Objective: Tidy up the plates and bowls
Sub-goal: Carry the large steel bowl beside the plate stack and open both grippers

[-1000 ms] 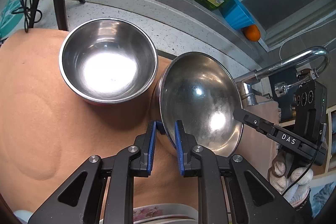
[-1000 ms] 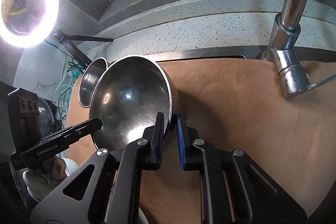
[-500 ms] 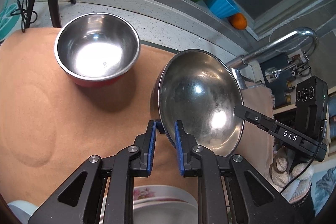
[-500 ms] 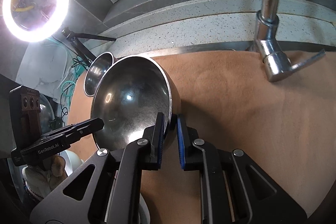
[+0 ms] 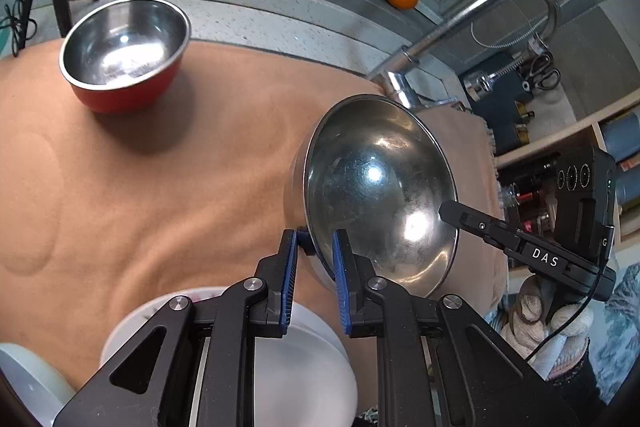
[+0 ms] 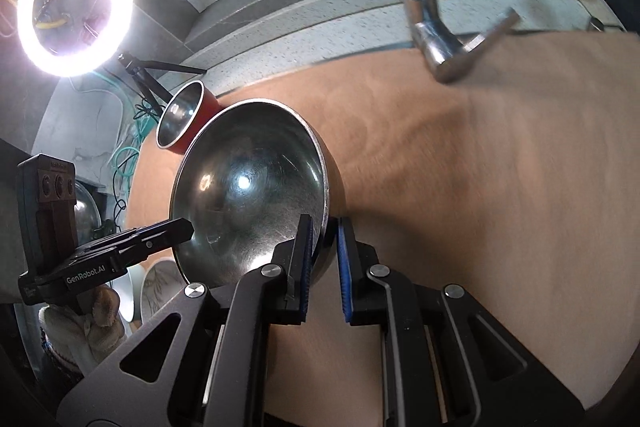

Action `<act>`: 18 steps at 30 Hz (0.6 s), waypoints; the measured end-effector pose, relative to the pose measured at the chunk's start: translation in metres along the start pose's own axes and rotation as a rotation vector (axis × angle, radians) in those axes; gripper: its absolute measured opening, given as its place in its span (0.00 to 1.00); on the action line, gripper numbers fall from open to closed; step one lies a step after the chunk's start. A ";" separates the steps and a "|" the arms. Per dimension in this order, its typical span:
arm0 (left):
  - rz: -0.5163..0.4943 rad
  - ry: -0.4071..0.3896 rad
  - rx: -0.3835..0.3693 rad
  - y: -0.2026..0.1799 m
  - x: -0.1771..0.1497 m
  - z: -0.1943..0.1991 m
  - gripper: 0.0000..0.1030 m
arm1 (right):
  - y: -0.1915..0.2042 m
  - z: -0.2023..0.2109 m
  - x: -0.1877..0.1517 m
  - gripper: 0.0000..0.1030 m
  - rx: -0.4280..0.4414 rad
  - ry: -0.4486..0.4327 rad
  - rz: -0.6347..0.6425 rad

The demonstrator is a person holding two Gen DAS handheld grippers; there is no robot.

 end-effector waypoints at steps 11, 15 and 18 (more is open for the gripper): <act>-0.060 0.050 0.013 -0.019 -0.026 -0.015 0.15 | -0.020 0.003 -0.045 0.12 0.007 -0.002 -0.066; -0.073 0.066 0.016 -0.022 -0.032 -0.021 0.15 | -0.026 0.002 -0.054 0.12 0.008 0.000 -0.085; -0.082 0.077 0.021 -0.023 -0.036 -0.025 0.16 | -0.029 0.001 -0.060 0.12 0.007 0.000 -0.096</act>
Point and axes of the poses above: each gripper's, at about its wrist camera, not at the fingertips, and z roughly against the way its jaws point, y to its left, x to its top, the point moved 10 cm from there along -z, roughly the way its jaws point, and after that the axes turned 15 degrees about y, right-handed, at the moved point
